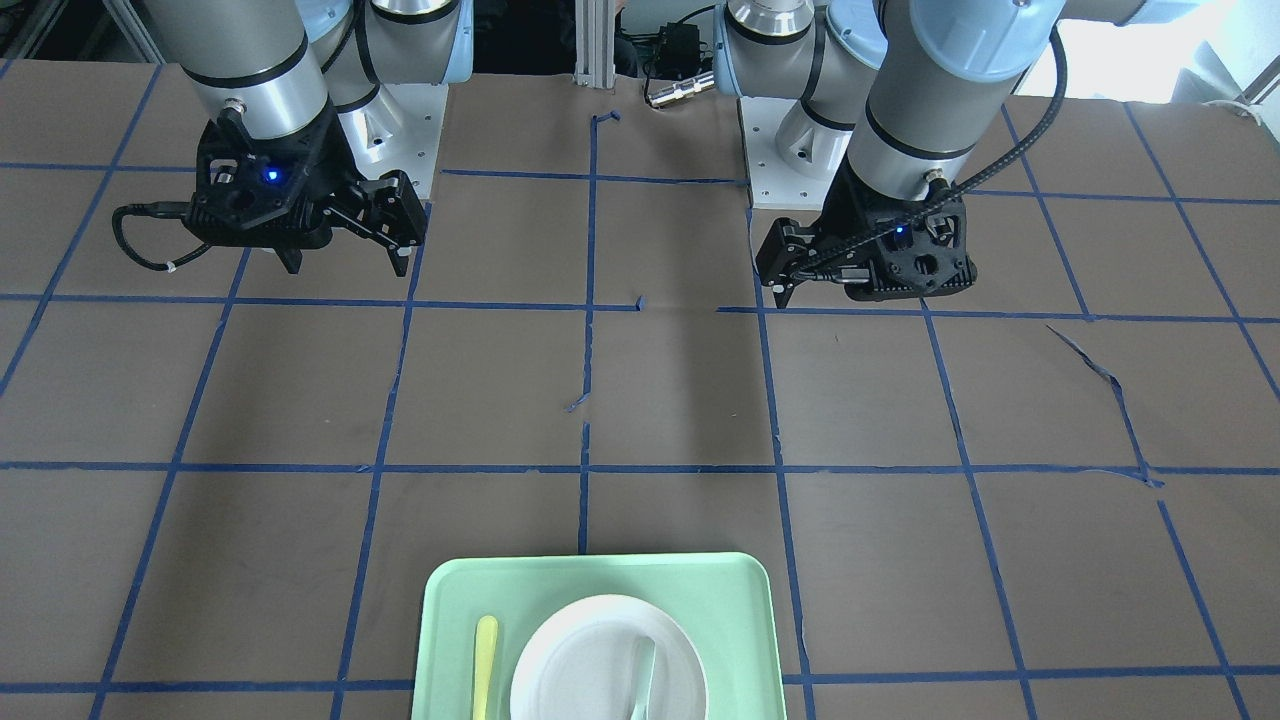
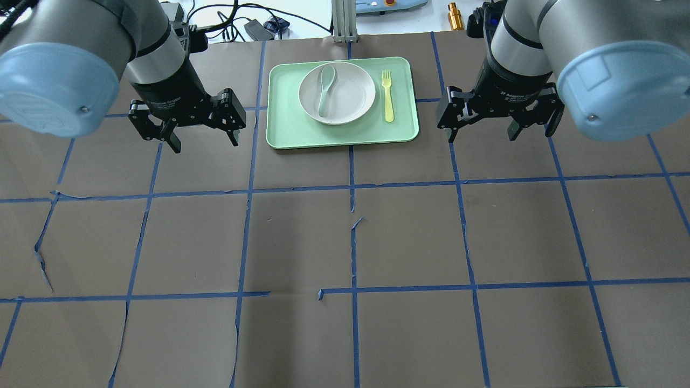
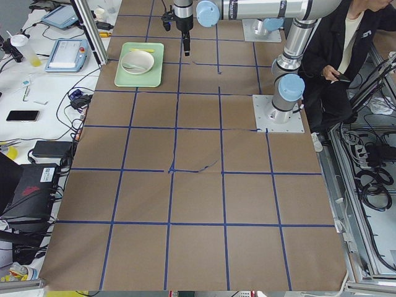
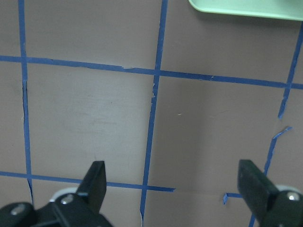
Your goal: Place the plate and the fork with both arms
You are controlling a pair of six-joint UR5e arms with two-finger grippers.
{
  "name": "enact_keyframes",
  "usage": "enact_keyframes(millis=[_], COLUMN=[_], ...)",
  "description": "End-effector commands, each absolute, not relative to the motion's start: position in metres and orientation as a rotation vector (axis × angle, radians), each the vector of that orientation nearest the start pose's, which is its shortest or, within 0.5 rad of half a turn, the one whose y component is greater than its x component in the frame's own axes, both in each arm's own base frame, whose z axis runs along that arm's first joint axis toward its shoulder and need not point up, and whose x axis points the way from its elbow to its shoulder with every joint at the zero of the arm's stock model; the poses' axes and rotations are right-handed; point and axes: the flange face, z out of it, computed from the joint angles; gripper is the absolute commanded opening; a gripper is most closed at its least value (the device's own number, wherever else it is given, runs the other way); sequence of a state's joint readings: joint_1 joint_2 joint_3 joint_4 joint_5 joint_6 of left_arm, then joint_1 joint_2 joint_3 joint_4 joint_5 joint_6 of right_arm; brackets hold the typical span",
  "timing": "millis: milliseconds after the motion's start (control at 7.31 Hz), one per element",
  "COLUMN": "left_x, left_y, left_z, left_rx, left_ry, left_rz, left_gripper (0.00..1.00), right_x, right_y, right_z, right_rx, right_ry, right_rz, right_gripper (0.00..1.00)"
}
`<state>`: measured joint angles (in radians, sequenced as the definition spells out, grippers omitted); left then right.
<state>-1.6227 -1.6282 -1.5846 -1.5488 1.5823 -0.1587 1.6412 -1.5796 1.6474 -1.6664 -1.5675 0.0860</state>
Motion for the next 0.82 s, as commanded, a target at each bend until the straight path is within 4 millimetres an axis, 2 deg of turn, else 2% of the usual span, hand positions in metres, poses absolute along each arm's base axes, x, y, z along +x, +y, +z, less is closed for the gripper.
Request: enact_keyframes(millis=[0, 274, 684], left_x=[-0.161, -0.162, -0.162], left_y=[-0.499, -0.503, -0.501], left_z=[0.468, 0.475, 0.474], left_rx=[-0.16, -0.154, -0.149], left_ry=[3.121, 3.128, 3.128], left_rz=[0.053, -0.042, -0.04], left_gripper=[1.0, 1.0, 1.0], right_x=[0.168, 0.17, 0.17], right_y=[-0.484, -0.491, -0.495], right_z=[0.466, 0.468, 0.472], right_rx=[0.024, 0.021, 0.021], right_ry=[3.136, 3.134, 3.133], right_rz=[-0.05, -0.057, -0.069], right_gripper=[1.0, 1.0, 1.0])
